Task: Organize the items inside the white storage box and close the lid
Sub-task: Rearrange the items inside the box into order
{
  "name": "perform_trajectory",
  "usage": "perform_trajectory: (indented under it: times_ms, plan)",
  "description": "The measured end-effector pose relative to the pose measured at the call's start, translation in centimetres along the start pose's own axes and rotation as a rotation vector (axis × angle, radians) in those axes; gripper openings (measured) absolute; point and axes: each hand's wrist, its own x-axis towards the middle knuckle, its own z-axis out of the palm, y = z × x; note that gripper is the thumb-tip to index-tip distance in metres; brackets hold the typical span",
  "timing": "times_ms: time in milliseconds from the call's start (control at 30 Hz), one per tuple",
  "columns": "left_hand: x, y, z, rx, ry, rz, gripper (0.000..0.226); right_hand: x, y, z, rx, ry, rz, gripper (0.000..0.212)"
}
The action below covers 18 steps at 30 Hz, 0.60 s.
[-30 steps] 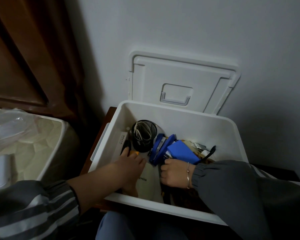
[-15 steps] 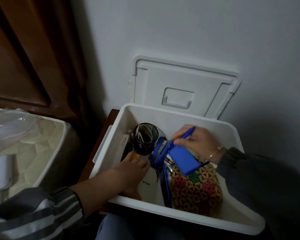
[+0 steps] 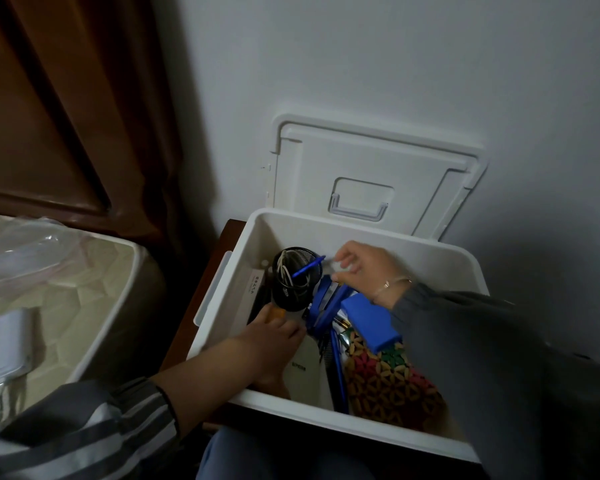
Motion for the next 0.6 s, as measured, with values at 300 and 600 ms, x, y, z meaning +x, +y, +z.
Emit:
perform_trajectory:
  times_ms: [300, 600]
  plan:
    - [0.2, 0.0, 0.0, -0.011, -0.018, 0.005, 0.114, -6.4, 4.2, 3.9, -0.546, -0.574, -0.513, 0.033]
    - [0.3, -0.2, 0.2, -0.016, -0.011, 0.012, 0.115, -5.8, 2.6, 8.0, -0.981, -0.597, -0.827, 0.019]
